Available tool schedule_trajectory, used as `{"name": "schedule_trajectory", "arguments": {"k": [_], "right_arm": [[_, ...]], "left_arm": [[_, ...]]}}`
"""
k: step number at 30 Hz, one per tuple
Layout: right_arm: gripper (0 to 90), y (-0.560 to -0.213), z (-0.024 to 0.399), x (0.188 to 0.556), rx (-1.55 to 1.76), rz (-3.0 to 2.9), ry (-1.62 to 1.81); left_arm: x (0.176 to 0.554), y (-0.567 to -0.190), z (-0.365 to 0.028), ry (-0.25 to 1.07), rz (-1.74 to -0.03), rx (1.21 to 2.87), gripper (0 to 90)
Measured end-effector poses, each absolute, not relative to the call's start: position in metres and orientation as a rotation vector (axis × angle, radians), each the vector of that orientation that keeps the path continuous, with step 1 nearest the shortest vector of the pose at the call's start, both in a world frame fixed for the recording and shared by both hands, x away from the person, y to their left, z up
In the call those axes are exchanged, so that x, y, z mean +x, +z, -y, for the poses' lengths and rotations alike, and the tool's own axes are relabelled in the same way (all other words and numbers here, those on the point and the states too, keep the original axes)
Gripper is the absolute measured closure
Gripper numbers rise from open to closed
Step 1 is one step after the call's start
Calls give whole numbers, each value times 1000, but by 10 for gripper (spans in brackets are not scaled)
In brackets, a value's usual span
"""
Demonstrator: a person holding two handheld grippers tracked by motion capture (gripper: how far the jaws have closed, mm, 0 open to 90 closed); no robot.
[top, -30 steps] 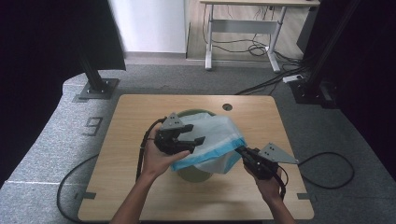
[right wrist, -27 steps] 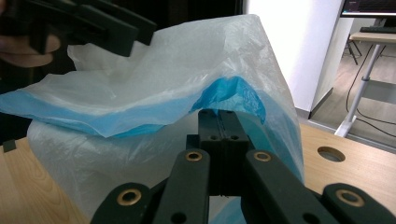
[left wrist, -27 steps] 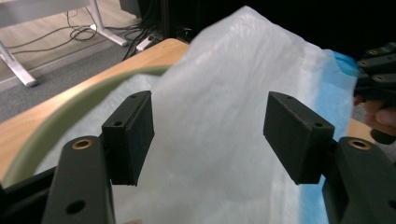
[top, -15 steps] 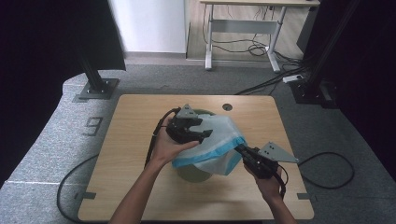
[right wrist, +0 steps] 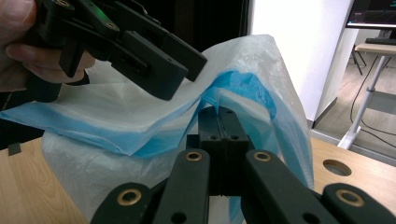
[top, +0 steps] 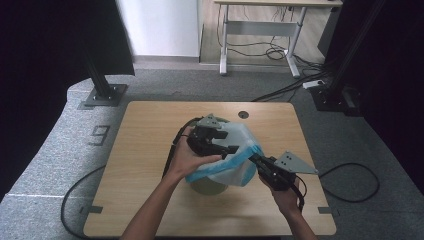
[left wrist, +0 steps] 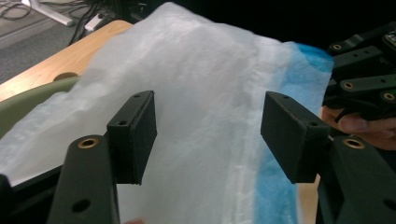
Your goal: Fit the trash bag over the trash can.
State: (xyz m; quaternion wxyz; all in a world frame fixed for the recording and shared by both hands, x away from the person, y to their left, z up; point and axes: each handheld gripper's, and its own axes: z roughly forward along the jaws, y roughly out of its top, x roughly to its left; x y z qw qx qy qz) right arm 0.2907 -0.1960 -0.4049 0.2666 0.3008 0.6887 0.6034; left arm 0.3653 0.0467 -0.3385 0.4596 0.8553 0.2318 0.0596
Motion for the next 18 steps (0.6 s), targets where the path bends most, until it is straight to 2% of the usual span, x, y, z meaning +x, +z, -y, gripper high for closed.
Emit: {"name": "schedule_trajectory", "arguments": {"k": [4, 12, 18], "right_arm": [[886, -404, 198, 292, 826, -1850, 1647], [886, -405, 199, 294, 848, -1850, 1638], [886, -404, 198, 295, 857, -1854, 1633]], "left_arm": [[364, -341, -45, 137, -567, 2112, 343], [343, -342, -35, 138, -513, 2127, 261], [332, -347, -22, 196, -493, 2188, 239]]}}
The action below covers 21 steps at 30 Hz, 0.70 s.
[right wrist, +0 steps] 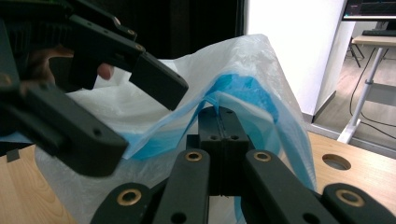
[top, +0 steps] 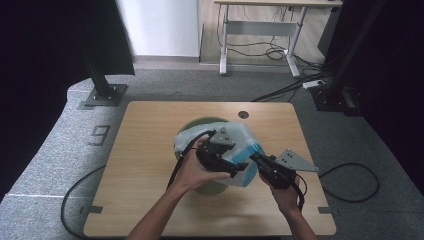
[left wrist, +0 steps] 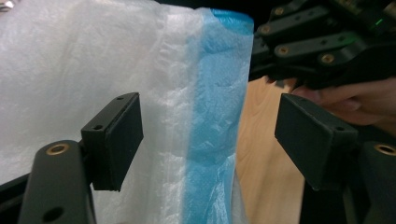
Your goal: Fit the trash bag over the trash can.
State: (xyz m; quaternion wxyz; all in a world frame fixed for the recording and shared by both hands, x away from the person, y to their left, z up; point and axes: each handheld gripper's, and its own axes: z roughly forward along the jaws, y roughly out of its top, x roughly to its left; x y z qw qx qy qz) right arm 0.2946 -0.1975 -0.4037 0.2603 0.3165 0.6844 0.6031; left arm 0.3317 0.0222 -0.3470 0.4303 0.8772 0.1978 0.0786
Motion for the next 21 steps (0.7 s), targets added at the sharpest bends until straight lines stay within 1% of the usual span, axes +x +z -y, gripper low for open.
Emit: {"name": "schedule_trajectory", "arguments": {"k": [1, 3, 4, 7, 12, 21], "right_arm": [[886, -403, 198, 294, 865, -1853, 1633], [886, -403, 198, 294, 863, -1852, 1633], [886, -403, 198, 294, 863, -1852, 1633], [886, -403, 199, 293, 864, -1850, 1633], [886, -404, 202, 293, 868, -1846, 1633], [887, -405, 201, 294, 865, -1847, 1634]], "left_arm": [[331, -349, -20, 230, -513, 2200, 261], [332, -350, -20, 241, -526, 2199, 312], [332, -351, -20, 248, -538, 2197, 312], [333, -352, -21, 275, -563, 2180, 409], [334, -350, -26, 263, -560, 2150, 567], [338, -352, -28, 169, -535, 2149, 847]]}}
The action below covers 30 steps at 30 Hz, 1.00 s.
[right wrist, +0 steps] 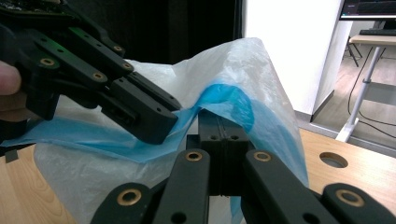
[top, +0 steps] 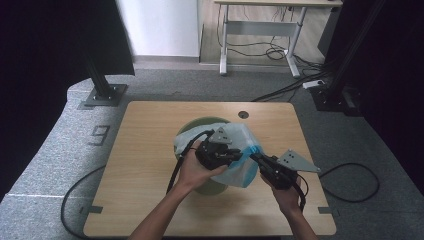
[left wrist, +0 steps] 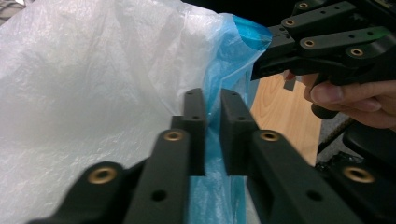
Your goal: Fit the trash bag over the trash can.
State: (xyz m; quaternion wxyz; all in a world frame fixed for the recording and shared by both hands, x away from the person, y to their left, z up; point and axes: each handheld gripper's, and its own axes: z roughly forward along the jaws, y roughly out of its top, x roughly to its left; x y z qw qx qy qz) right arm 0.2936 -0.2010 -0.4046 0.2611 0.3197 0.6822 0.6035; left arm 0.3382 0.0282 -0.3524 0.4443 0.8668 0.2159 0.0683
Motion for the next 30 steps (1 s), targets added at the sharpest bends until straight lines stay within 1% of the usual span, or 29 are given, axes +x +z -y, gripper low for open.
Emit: {"name": "schedule_trajectory", "arguments": {"k": [1, 4, 7, 13, 15, 16, 24, 30], "right_arm": [[887, -405, 201, 294, 865, -1847, 1634], [887, -406, 202, 293, 873, -1845, 1634], [886, -406, 203, 293, 875, -1845, 1632], [887, -409, 206, 292, 883, -1846, 1630], [887, -410, 208, 291, 881, -1850, 1625], [886, -410, 208, 291, 880, -1850, 1626], [887, -412, 208, 288, 860, -1863, 1632], [887, -416, 210, 284, 849, -1875, 1632]], "left_arm": [[338, -352, -28, 169, -535, 2149, 872], [339, -351, -34, 160, -540, 2131, 899], [340, -350, -37, 167, -548, 2119, 900], [339, -342, -52, 229, -565, 2050, 900], [340, -339, -58, 249, -573, 2029, 900], [340, -336, -65, 279, -585, 2012, 900], [348, -331, -91, 353, -646, 1943, 900], [353, -331, -108, 382, -691, 1915, 900]]}}
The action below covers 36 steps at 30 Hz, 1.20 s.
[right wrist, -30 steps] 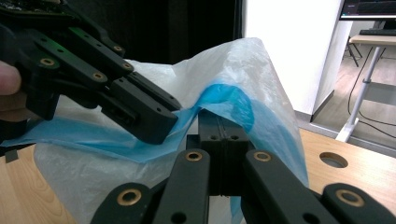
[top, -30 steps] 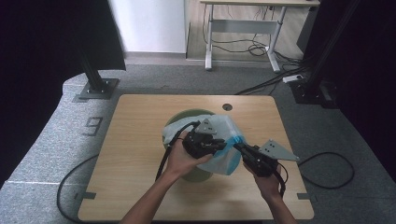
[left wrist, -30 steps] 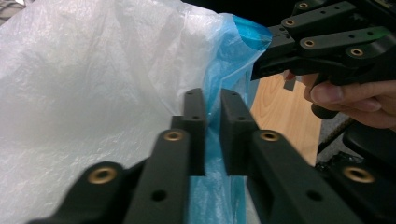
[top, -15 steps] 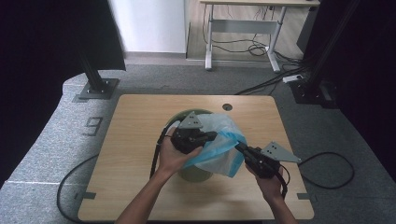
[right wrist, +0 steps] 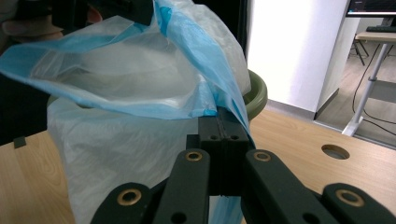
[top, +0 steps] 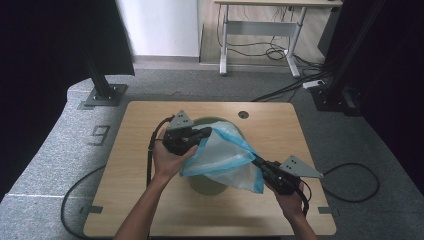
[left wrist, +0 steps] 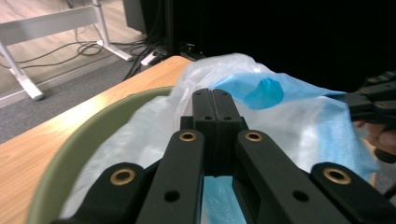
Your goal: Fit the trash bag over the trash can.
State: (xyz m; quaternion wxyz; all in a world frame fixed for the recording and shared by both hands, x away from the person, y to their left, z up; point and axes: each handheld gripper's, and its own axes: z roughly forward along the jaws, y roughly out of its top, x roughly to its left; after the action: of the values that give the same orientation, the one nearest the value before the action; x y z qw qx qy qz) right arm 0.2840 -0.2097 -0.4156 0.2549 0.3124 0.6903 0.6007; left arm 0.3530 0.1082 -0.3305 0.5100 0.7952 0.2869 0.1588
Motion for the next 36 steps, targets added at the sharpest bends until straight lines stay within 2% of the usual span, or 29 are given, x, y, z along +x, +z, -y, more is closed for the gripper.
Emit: {"name": "schedule_trajectory", "arguments": {"k": [21, 36], "right_arm": [[886, -425, 219, 261, 768, -1917, 1619], [887, -464, 214, 249, 745, -2062, 1622]], "left_arm": [[345, -337, -175, 461, -817, 1832, 900], [317, -372, -214, 450, -867, 1774, 900]]}}
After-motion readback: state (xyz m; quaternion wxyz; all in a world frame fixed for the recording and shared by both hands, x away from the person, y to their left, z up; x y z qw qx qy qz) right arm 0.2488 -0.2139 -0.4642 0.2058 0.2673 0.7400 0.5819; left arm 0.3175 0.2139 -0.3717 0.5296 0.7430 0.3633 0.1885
